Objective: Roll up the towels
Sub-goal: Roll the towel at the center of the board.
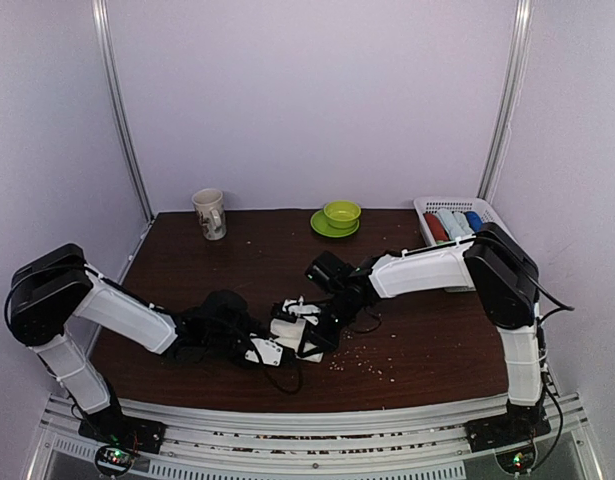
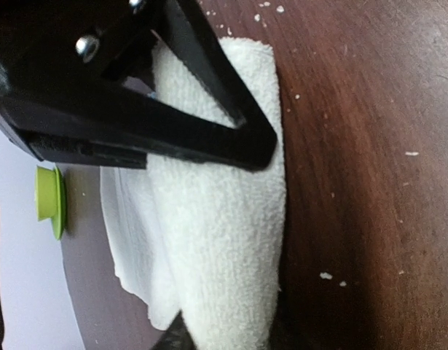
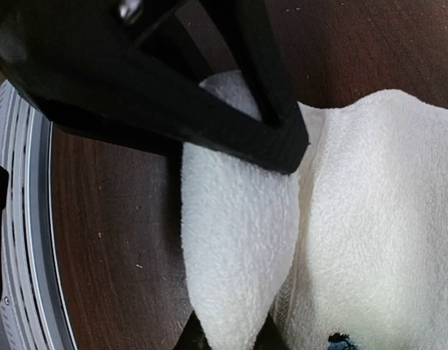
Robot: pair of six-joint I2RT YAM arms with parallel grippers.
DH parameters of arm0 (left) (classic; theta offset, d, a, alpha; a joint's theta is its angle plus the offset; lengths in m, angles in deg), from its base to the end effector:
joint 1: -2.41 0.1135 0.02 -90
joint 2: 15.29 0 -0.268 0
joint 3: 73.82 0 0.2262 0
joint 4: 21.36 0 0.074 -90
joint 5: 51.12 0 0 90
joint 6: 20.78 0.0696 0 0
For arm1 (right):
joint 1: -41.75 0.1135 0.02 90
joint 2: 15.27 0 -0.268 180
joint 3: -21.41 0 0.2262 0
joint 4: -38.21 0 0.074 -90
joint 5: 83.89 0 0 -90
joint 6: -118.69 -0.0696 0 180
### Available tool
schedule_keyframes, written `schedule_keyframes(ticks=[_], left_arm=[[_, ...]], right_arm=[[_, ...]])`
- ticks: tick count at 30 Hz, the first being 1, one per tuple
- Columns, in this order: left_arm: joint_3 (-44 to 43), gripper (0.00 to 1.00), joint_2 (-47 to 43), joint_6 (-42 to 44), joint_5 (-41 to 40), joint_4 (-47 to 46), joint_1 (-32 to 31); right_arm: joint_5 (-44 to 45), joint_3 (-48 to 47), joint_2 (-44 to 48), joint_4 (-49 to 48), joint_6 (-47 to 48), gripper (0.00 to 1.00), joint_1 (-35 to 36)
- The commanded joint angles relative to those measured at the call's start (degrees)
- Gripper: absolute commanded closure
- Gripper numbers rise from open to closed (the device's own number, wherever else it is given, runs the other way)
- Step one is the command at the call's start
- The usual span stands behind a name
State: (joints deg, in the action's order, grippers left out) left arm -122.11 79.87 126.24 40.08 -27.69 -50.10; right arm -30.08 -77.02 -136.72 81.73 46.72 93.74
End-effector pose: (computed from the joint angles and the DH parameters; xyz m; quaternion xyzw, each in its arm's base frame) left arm 0.1862 -0.2452 0.1220 0.7444 0.5204 0.0070 0.4184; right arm 0.2262 0.3561 0.1343 -0.5857 0.7261 0.3473 0.0960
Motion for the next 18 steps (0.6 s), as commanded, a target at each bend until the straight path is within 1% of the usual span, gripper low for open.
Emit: schedule_keyframes(ticks=[1,3,4,6,9,11,13,18], left_arm=[[-2.18,0.85,1.89,-1.56,0.04,4.24,-0.23],[-3.21,0.99,2.48,-1.87,0.45,6.94,-0.22],[-4.19,1.00,2.75,-2.08,0.85,8.61,-0.23],[-6.02,1.00,3.49,-2.41,2.37,13.30,-0.28],[-8.97,1.00,4.77,-3.52,4.83,21.23,-0.22],[-10.59,1.00,5.30,-4.35,6.17,25.31,-0.26],[-12.03,1.00,5.82,-5.13,7.19,28.97,-0.22],[-16.37,1.00,7.12,-7.21,10.87,37.82,-0.15]], right_arm=[[1.29,1.36,-3.58,6.63,0.55,0.98,-0.12],[1.14,1.23,-3.41,6.95,0.85,0.96,-0.28],[1.14,1.10,-3.18,7.09,0.99,0.94,-0.27],[1.46,1.03,-2.26,7.33,1.26,0.85,-0.43],[2.88,2.19,1.12,6.42,1.30,0.63,-0.76],[4.22,3.17,4.21,5.84,1.04,0.52,-1.28],[5.85,4.31,7.62,5.41,0.42,0.45,-1.92],[12.74,8.12,16.25,3.70,-2.54,0.36,-2.96]])
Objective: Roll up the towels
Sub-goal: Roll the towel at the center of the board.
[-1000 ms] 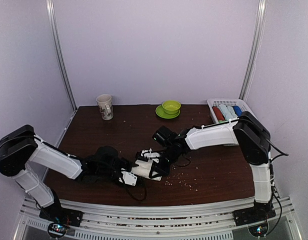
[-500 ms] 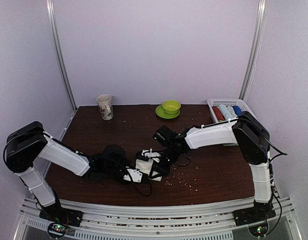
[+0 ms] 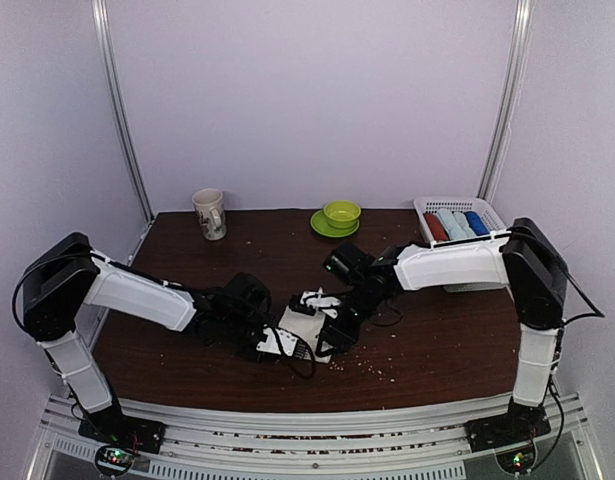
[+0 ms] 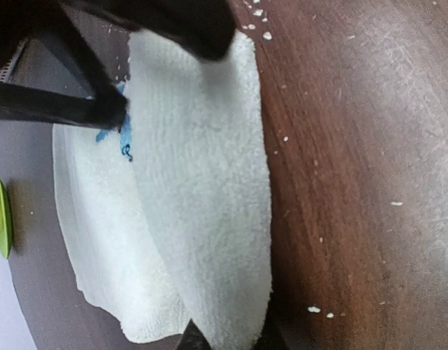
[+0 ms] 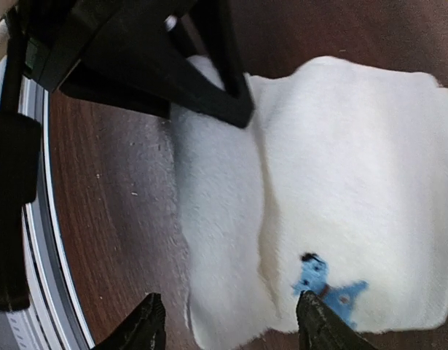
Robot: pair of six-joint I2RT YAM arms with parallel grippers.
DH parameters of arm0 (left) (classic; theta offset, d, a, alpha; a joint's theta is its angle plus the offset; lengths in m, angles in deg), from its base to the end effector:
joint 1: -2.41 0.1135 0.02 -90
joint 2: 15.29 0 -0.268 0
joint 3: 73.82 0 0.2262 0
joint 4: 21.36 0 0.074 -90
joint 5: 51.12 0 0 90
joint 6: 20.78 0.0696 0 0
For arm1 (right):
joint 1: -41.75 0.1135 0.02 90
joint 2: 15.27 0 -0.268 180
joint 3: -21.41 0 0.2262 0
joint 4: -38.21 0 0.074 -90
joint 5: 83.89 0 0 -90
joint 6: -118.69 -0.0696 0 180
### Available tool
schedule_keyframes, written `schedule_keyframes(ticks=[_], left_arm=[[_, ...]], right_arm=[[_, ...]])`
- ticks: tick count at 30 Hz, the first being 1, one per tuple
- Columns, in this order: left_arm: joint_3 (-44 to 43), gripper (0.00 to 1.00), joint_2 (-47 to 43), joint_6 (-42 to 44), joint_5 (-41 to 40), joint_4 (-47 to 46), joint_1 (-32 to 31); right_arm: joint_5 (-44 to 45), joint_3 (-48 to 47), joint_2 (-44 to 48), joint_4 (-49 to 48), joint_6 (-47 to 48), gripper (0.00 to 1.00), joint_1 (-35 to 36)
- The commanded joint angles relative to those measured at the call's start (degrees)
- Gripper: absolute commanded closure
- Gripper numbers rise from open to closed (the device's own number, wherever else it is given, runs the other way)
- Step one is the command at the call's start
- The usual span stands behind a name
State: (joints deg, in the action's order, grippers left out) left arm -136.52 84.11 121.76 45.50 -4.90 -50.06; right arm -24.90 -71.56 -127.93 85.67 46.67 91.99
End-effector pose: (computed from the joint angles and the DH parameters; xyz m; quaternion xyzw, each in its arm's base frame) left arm 0.1952 -0.2673 0.1282 0.7626 0.5621 -0.0546 0.3155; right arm 0.2207 0.3213 0.1614 -0.5735 0.7523 0.3047 0.1106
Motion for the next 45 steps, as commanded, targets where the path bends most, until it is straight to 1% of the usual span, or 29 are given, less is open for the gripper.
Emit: schedule_keyframes(ticks=[1,2,6,9,11,16,21,24,28,31,34,40,42,45], left_arm=[[-3.04,1.00,3.21,-3.00,6.28,16.87,-0.20],[-4.58,1.00,3.60,-3.46,6.88,18.50,-0.23],[-8.62,1.00,5.08,-4.73,9.97,23.95,-0.10],[-11.86,1.00,7.20,-5.66,11.87,27.79,0.05],[-13.74,1.00,8.80,-6.22,12.67,30.62,0.24],[-17.62,1.00,12.40,-7.11,13.46,34.74,1.16],[-22.63,1.00,16.04,-7.89,16.02,39.52,2.81],[-25.69,1.00,18.23,-7.66,17.32,42.54,3.36],[-29.05,1.00,21.16,-7.81,17.29,45.69,3.73],[-30.74,1.00,22.22,-7.80,17.21,47.07,3.86],[-32.30,1.00,23.10,-7.78,17.56,48.71,3.91],[-35.32,1.00,25.15,-7.00,18.79,52.10,3.95],[-35.87,1.00,25.83,-6.75,18.79,52.55,3.95],[-36.82,1.00,27.03,-6.36,18.92,53.65,3.95]], right_arm=[[9.37,4.56,10.14,-1.41,-3.25,0.34,-1.21],[11.19,6.43,12.31,-2.80,-4.13,0.32,-1.27],[19.18,14.01,20.43,-9.13,-7.88,0.28,-1.27],[25.11,20.13,26.70,-13.54,-9.99,0.26,-1.04],[28.22,23.20,30.28,-14.76,-10.73,0.26,-0.76],[30.32,29.76,36.97,-16.57,-8.92,0.26,1.63],[31.62,36.03,40.29,-21.35,-4.29,0.26,8.71],[33.84,37.32,39.21,-23.81,-2.45,0.27,12.86],[40.64,37.76,35.47,-27.35,1.09,0.28,19.09],[45.06,37.34,31.95,-30.71,2.92,0.28,22.26],[49.73,35.66,26.94,-33.00,4.09,0.28,24.44],[60.16,28.84,15.32,-34.61,6.86,0.29,27.24],[62.64,26.64,12.41,-34.92,7.27,0.29,27.63],[64.05,24.13,9.07,-35.08,8.62,0.28,27.97]])
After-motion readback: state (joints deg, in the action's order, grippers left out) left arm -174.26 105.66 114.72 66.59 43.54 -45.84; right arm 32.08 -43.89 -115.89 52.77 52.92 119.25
